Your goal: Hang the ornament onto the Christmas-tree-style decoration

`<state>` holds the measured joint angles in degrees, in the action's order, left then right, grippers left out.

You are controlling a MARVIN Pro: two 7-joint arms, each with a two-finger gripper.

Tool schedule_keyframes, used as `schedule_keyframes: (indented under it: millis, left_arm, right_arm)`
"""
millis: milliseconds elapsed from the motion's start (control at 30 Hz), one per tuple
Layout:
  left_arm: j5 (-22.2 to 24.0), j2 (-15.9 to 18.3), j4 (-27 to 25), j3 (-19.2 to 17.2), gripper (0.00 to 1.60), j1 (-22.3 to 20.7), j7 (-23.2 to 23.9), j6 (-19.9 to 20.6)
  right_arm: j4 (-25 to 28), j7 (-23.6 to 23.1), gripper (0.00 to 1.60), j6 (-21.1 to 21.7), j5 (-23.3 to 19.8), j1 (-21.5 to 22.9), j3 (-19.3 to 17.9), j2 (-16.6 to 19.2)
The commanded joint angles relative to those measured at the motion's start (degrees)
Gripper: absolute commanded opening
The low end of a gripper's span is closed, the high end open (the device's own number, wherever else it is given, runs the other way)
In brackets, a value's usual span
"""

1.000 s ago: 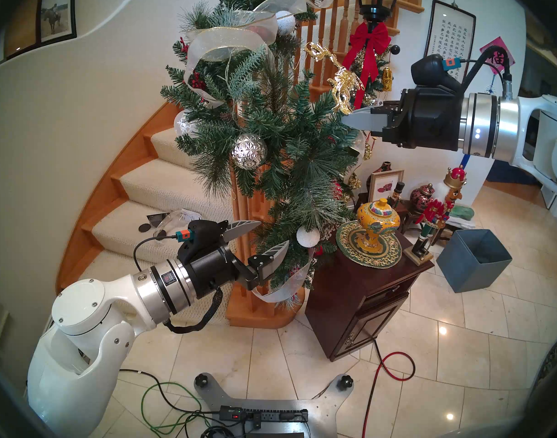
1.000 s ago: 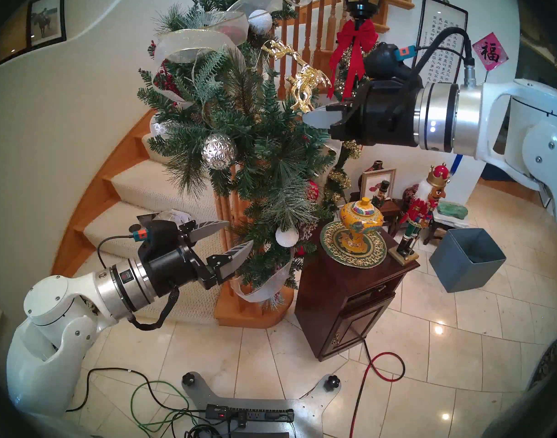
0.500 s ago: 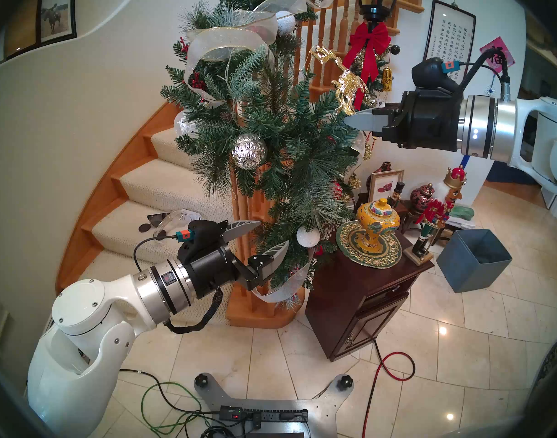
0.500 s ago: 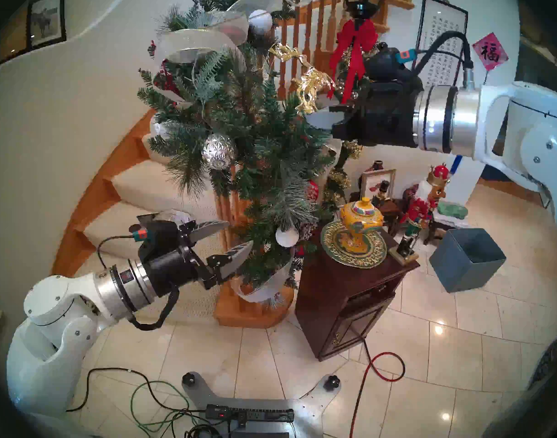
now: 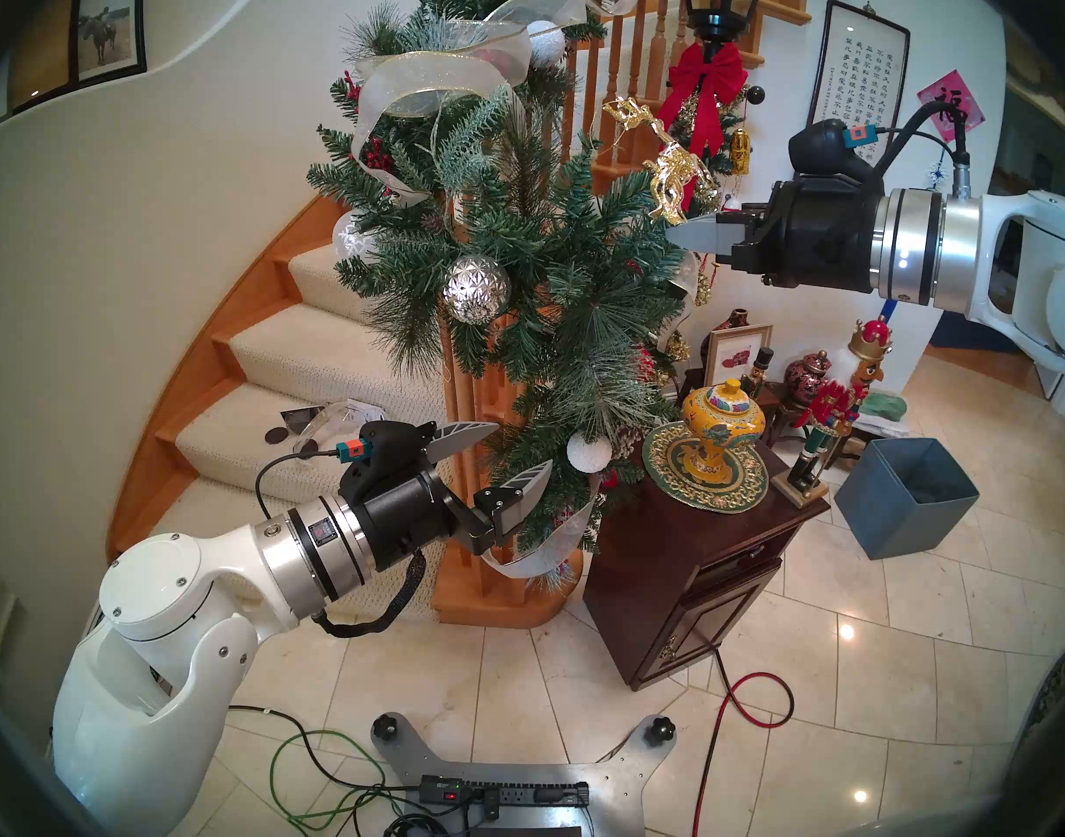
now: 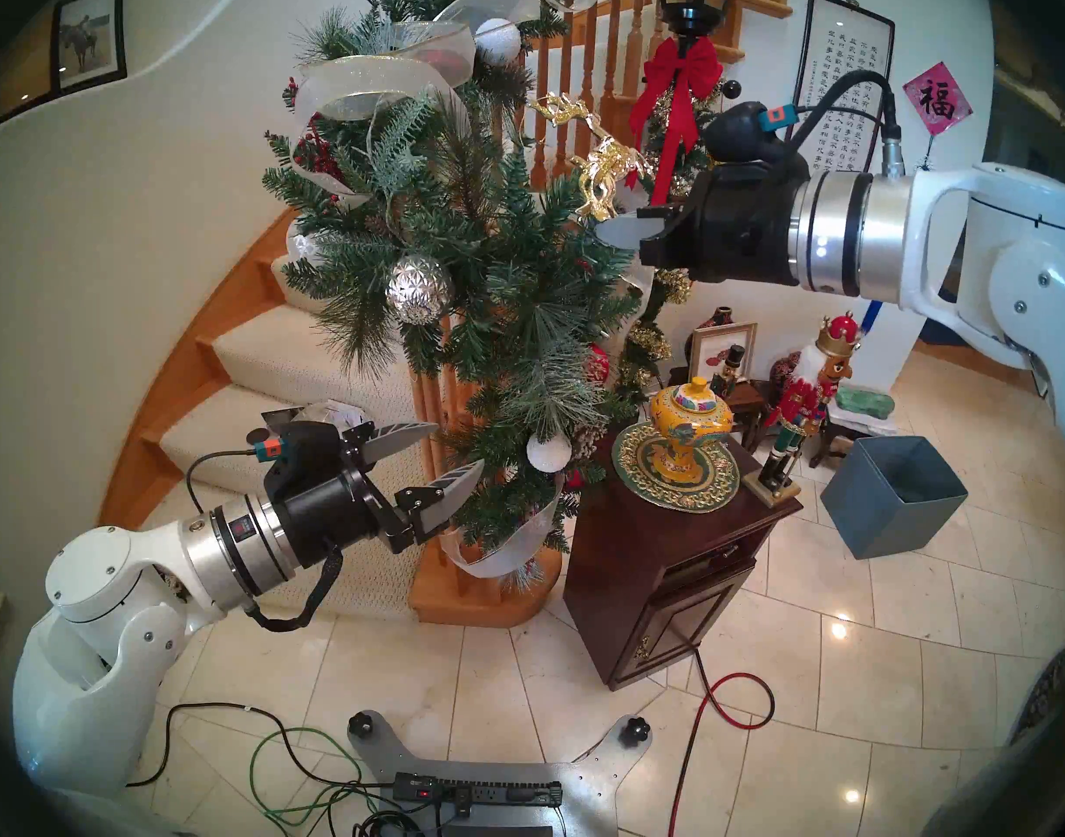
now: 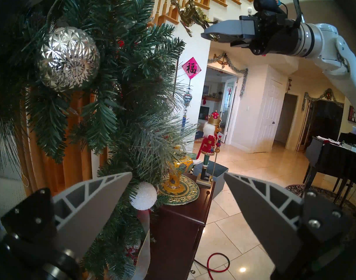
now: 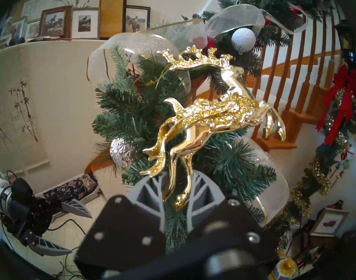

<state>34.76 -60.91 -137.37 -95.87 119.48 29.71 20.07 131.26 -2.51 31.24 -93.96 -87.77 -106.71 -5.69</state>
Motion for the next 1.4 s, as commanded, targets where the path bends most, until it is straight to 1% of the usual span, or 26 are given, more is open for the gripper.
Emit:
schedule_keyframes:
  millis: [0,667,1367]
  left_arm:
    - [0.0,0.0,-0.2,0.0,1.60,-0.1,0.0,-0.1]
    - [0.0,0.0,-0.2,0.0,1.60,-0.1,0.0,-0.1]
    - [0.0,0.0,-0.2,0.0,1.60,-0.1,0.0,-0.1]
  right_arm:
    - [0.2,0.8,0.00,-0.5,0.1,0.8,0.3,0.0]
    - [3.4,2.4,0.00,-0.4,0.2,1.4,2.2,0.0]
    - [5.3,3.8,0.00,-0.4,1.0,3.3,2.1,0.0]
